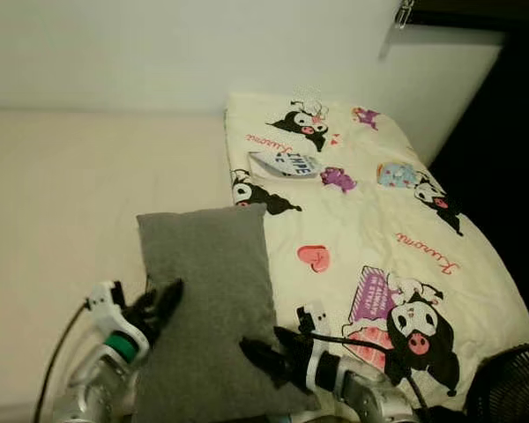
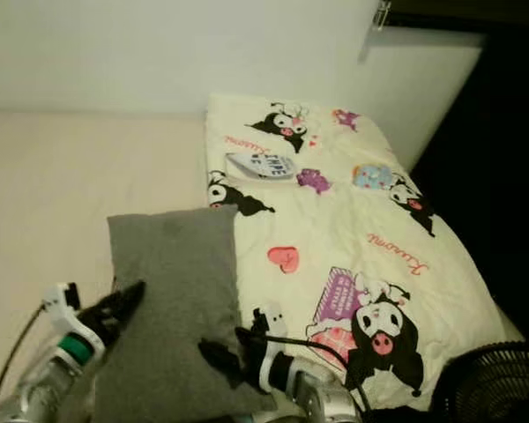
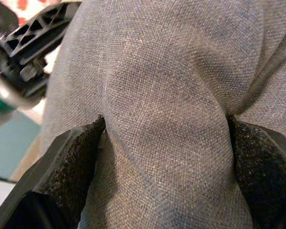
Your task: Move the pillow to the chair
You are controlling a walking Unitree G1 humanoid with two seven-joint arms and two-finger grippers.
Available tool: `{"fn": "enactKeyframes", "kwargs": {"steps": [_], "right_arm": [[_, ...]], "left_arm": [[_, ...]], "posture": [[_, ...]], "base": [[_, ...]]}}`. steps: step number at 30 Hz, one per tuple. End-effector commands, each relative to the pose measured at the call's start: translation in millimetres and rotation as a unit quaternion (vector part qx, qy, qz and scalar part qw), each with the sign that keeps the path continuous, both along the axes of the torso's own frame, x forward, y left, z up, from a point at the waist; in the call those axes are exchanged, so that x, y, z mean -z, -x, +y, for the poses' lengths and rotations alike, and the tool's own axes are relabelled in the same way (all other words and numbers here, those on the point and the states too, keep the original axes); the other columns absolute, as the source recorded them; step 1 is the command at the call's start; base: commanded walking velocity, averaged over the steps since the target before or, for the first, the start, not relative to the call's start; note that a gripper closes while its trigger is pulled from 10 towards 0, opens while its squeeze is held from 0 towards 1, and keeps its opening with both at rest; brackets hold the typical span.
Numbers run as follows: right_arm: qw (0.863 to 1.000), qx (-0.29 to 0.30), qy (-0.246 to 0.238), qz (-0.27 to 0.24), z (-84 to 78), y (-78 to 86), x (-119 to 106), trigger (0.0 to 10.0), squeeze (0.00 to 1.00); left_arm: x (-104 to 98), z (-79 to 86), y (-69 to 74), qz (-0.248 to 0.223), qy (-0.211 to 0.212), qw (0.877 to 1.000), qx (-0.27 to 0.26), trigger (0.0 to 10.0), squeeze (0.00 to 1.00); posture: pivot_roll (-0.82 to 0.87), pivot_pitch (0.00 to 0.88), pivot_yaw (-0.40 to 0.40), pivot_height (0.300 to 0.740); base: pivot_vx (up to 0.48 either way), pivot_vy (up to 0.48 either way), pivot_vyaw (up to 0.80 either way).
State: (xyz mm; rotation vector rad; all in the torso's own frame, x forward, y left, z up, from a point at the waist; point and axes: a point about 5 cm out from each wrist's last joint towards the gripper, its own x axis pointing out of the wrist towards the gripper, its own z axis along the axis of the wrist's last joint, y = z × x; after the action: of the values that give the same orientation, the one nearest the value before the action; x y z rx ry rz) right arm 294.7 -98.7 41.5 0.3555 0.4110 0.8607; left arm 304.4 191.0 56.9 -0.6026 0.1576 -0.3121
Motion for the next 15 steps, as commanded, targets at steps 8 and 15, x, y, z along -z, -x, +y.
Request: {"fn": "enactKeyframes", "kwargs": {"steps": [8,15], "right_arm": [[0.999,0.019,0.016,0.036,-0.6,13.1,14,1.6,0.00],[0.998,0.034,0.039,0.027,-2.2,10.6,16,10.0,0.00]], "left_arm": [[31,-12.8,16.9,0.070,-0.041,0.997,-0.007,4.2,0.00],[18,13.1,18.5,0.024,-0.017,0.992,-0.122,10.0,0.00]], "posture": [[-0.03,0.032,-0.029,0.590],[-0.03,0.022,-0.042,0.590]], "base": [[0.000,0.000,0.00],[0.000,0.000,0.00]]}}
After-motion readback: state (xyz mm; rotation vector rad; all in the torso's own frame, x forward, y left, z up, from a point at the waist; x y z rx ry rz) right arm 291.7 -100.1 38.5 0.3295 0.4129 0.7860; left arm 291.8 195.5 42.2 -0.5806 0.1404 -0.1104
